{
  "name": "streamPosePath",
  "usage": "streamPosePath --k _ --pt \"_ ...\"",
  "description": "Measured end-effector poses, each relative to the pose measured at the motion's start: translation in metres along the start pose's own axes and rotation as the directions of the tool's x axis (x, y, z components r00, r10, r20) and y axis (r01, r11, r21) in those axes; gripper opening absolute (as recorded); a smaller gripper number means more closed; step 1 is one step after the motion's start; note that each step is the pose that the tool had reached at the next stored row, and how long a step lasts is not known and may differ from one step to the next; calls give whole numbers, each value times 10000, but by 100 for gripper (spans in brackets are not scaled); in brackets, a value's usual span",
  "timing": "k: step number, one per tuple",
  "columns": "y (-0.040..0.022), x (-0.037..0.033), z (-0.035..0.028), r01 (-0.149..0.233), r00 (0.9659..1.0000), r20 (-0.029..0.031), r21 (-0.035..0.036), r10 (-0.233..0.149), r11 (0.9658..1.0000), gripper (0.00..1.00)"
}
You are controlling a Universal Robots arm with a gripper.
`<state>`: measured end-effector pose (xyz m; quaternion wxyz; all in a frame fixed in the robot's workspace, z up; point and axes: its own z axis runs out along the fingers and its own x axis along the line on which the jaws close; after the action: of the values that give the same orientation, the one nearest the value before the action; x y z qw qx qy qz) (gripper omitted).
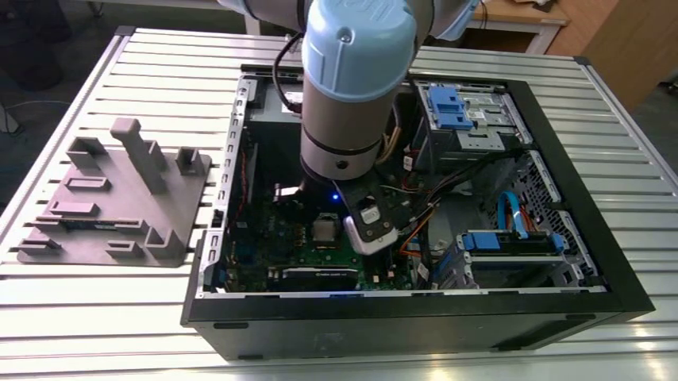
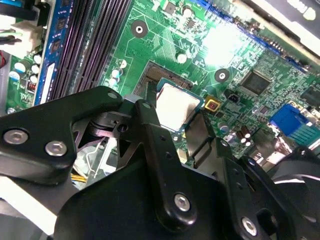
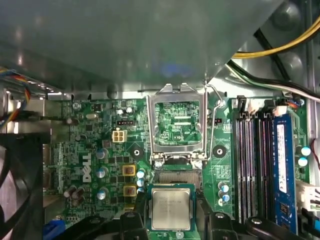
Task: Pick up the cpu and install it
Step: 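Place the cpu into insertion slot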
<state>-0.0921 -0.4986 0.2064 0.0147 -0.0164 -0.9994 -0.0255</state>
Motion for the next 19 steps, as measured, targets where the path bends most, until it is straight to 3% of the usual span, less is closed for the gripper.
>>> streamPosePath --k 3,4,19 --pt "-5 -36 5 -9 10000 -30 2 9 10000 47" --pt "-12 -55 47 -13 10000 -43 -2 13 10000 47" --pt "-18 -57 105 -13 10000 -43 1 13 10000 47"
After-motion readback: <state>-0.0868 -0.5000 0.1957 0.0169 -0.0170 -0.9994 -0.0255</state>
